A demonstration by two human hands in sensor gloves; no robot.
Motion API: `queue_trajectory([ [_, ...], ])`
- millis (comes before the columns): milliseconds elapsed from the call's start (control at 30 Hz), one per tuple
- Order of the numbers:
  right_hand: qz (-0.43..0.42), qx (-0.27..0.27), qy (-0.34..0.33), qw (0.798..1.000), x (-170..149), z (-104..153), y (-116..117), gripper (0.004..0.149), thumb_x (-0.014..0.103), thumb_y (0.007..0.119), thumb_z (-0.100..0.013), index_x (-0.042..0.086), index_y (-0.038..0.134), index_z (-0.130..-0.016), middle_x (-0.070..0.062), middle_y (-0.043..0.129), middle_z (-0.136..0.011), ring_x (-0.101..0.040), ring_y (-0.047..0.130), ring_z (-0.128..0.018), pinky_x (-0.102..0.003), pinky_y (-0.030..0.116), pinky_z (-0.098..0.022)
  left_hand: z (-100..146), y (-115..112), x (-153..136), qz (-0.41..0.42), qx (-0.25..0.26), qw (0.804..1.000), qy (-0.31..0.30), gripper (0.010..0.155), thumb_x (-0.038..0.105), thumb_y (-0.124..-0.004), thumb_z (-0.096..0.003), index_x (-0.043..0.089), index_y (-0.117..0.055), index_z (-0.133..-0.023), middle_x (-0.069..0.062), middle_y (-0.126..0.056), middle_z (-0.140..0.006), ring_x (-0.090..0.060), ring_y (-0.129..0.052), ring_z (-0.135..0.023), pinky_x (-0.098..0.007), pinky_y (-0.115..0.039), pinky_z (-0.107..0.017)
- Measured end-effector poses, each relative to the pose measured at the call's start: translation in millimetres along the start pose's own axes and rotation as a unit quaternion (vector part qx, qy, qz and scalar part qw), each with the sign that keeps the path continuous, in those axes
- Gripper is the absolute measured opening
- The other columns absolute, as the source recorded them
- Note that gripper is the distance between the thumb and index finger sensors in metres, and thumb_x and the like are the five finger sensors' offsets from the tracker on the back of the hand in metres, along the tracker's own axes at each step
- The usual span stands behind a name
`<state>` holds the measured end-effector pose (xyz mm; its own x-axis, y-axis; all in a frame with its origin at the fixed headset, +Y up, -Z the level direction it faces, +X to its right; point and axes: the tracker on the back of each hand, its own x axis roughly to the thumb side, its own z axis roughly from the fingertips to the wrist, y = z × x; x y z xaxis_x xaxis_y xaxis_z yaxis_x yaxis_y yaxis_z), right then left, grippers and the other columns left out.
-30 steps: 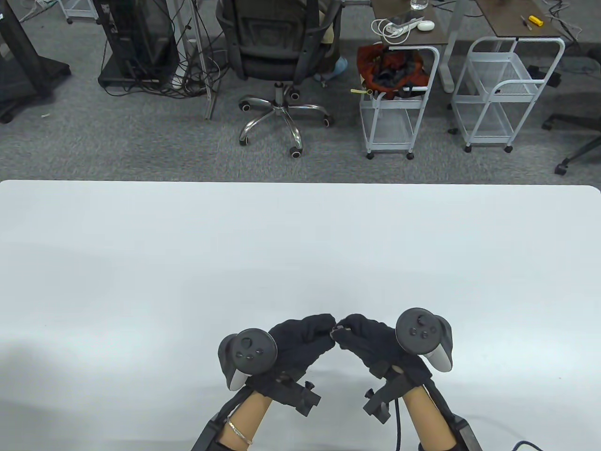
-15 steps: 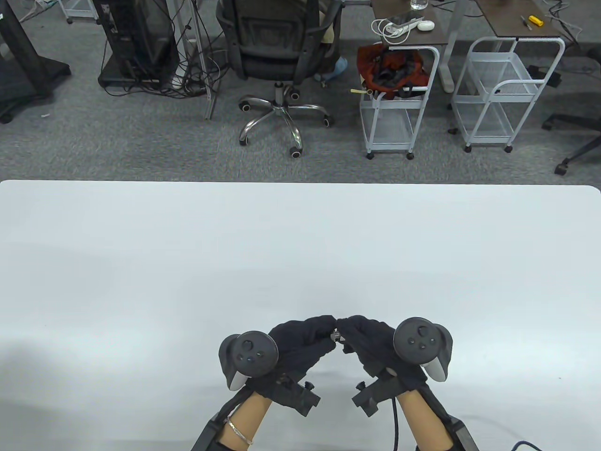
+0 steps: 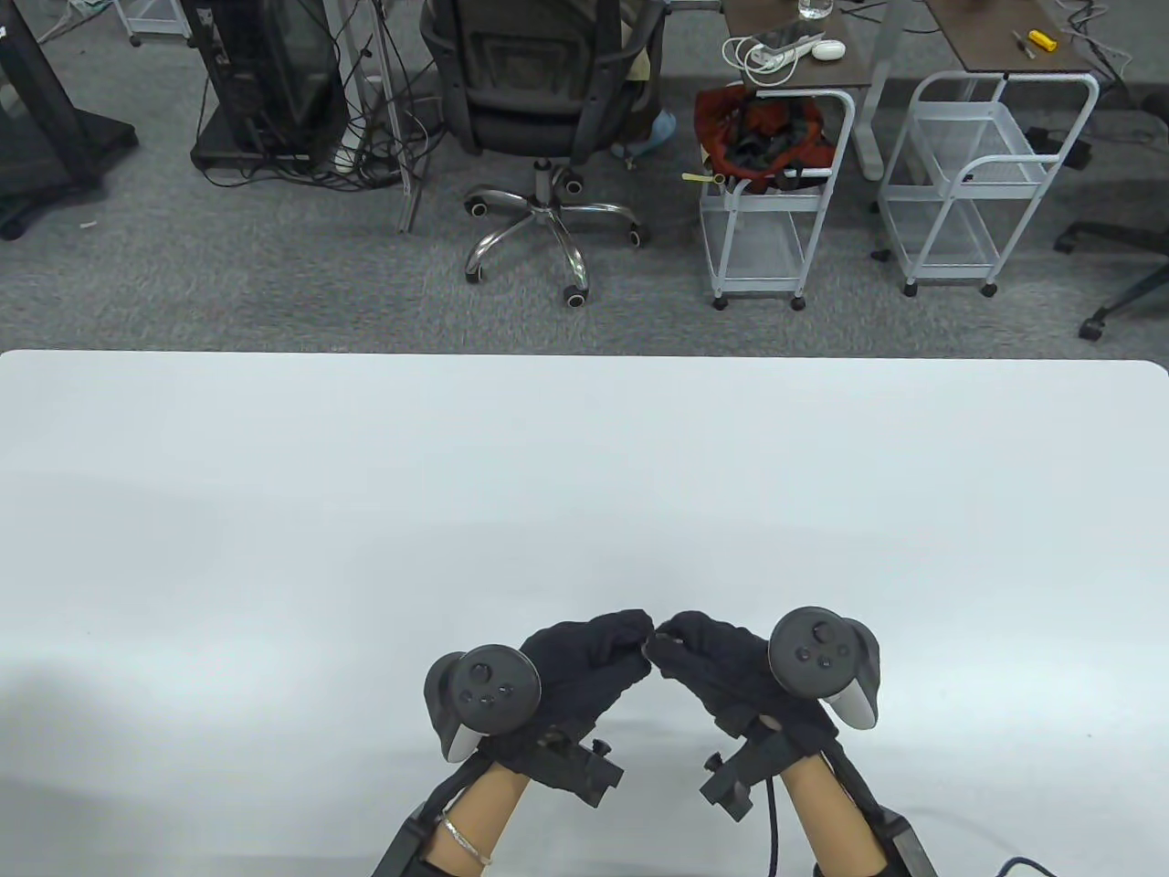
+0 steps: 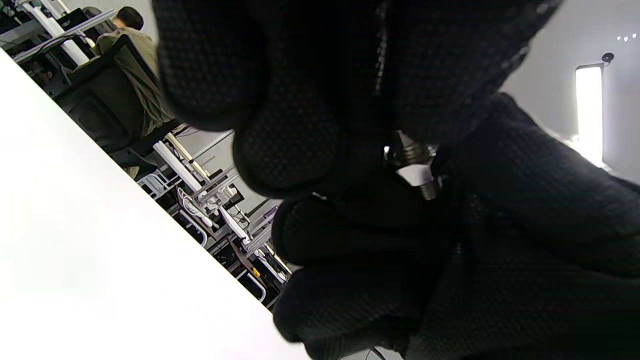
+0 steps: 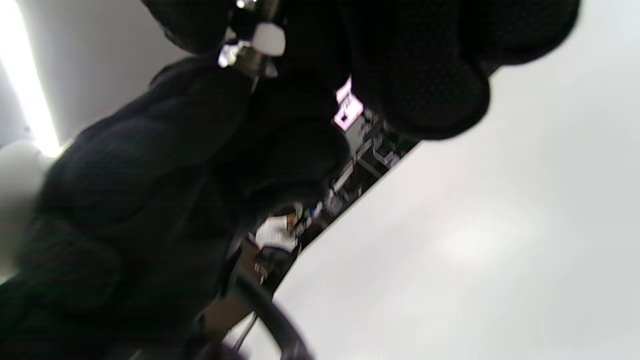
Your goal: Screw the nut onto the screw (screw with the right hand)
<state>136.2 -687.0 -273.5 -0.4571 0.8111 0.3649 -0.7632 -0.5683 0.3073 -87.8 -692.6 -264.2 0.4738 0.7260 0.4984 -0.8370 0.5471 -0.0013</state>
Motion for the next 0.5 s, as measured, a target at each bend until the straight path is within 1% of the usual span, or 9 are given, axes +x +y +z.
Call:
queue_trajectory([
  [133, 0.035, -0.124, -0.016, 0.992, 0.7, 2.7, -0.4, 0.048, 0.039, 0.062, -0.06, -0.001, 0.089, -0.062, -0.024, 0.1, -0.056, -0.032, 0.104, -0.034, -0.053, 0.079, -0.035, 0.0, -3.3, 1.3, 0.018, -0.013, 1.0, -0.005, 0.042, 0.041, -0.087, -0.0406, 0.022, -0.092, -0.078, 0.007, -0.111, -0.061, -0.01, -0.111, -0.047, -0.029, -0.092, -0.042],
  [167, 0.035, -0.122, -0.015, 0.992, 0.6, 2.8, -0.7, 0.048, 0.039, 0.062, -0.06, 0.0, 0.089, -0.061, -0.024, 0.1, -0.056, -0.032, 0.104, -0.033, -0.053, 0.079, -0.034, 0.0, -3.6, 0.8, 0.023, -0.009, 1.0, -0.002, 0.042, 0.041, -0.088, -0.0406, 0.022, -0.092, -0.078, 0.007, -0.111, -0.061, -0.01, -0.111, -0.047, -0.029, -0.092, -0.043],
  [200, 0.03, -0.1, -0.013, 0.994, 0.5, 1.7, -1.9, 0.048, 0.038, 0.061, -0.061, -0.001, 0.088, -0.063, -0.025, 0.099, -0.058, -0.032, 0.104, -0.036, -0.054, 0.079, -0.035, 0.0, -3.5, 0.6, 0.022, -0.01, 1.0, -0.001, 0.042, 0.041, -0.088, -0.0405, 0.022, -0.092, -0.078, 0.007, -0.111, -0.061, -0.01, -0.111, -0.047, -0.029, -0.092, -0.042],
  [233, 0.024, -0.071, -0.009, 0.997, 0.4, 1.2, -2.6, 0.049, 0.039, 0.062, -0.061, -0.002, 0.087, -0.068, -0.027, 0.097, -0.063, -0.035, 0.103, -0.041, -0.055, 0.077, -0.038, 0.3, -2.8, 0.7, 0.016, -0.009, 1.0, 0.001, 0.042, 0.041, -0.088, -0.0408, 0.022, -0.092, -0.078, 0.007, -0.111, -0.061, -0.01, -0.111, -0.048, -0.03, -0.092, -0.043],
  [300, 0.002, -0.017, -0.011, 1.0, 0.9, -0.2, -2.0, 0.051, 0.039, 0.068, -0.06, -0.007, 0.078, -0.081, -0.033, 0.087, -0.077, -0.042, 0.098, -0.056, -0.06, 0.072, -0.046, 1.0, -0.7, 1.4, -0.002, 0.006, 1.0, 0.004, 0.042, 0.041, -0.087, -0.0411, 0.022, -0.092, -0.078, 0.006, -0.111, -0.062, -0.01, -0.111, -0.048, -0.029, -0.092, -0.043],
  [333, -0.003, 0.0, -0.001, 1.0, 0.8, -0.3, -1.5, 0.051, 0.038, 0.068, -0.06, -0.007, 0.075, -0.083, -0.033, 0.084, -0.08, -0.042, 0.095, -0.059, -0.06, 0.071, -0.048, 0.8, 0.4, 2.2, -0.005, 0.006, 1.0, 0.0, 0.042, 0.041, -0.088, -0.0409, 0.022, -0.092, -0.078, 0.006, -0.111, -0.062, -0.01, -0.111, -0.048, -0.03, -0.092, -0.042],
  [367, -0.002, -0.008, -0.002, 1.0, 0.8, 0.0, -1.5, 0.049, 0.038, 0.066, -0.061, -0.006, 0.076, -0.082, -0.032, 0.086, -0.078, -0.04, 0.097, -0.057, -0.059, 0.071, -0.047, 1.0, 0.6, 3.0, -0.004, 0.004, 1.0, -0.002, 0.042, 0.04, -0.088, -0.0409, 0.022, -0.092, -0.078, 0.007, -0.111, -0.061, -0.01, -0.111, -0.047, -0.029, -0.092, -0.042],
  [467, 0.01, -0.112, -0.013, 0.994, 0.4, 1.6, -2.0, 0.046, 0.036, 0.061, -0.061, -0.002, 0.087, -0.065, -0.026, 0.098, -0.06, -0.033, 0.104, -0.037, -0.054, 0.078, -0.036, 1.3, -2.1, 5.5, 0.006, 0.003, 1.0, -0.012, 0.042, 0.041, -0.087, -0.0409, 0.021, -0.092, -0.078, 0.007, -0.111, -0.061, -0.009, -0.111, -0.047, -0.029, -0.092, -0.043],
  [500, 0.011, -0.103, -0.013, 0.995, 0.5, 1.7, -2.4, 0.047, 0.037, 0.061, -0.061, -0.002, 0.087, -0.065, -0.026, 0.098, -0.06, -0.034, 0.104, -0.038, -0.055, 0.078, -0.036, 1.3, -2.1, 5.4, 0.004, 0.005, 1.0, -0.011, 0.042, 0.041, -0.088, -0.0409, 0.022, -0.092, -0.078, 0.007, -0.111, -0.061, -0.009, -0.111, -0.048, -0.029, -0.092, -0.043],
])
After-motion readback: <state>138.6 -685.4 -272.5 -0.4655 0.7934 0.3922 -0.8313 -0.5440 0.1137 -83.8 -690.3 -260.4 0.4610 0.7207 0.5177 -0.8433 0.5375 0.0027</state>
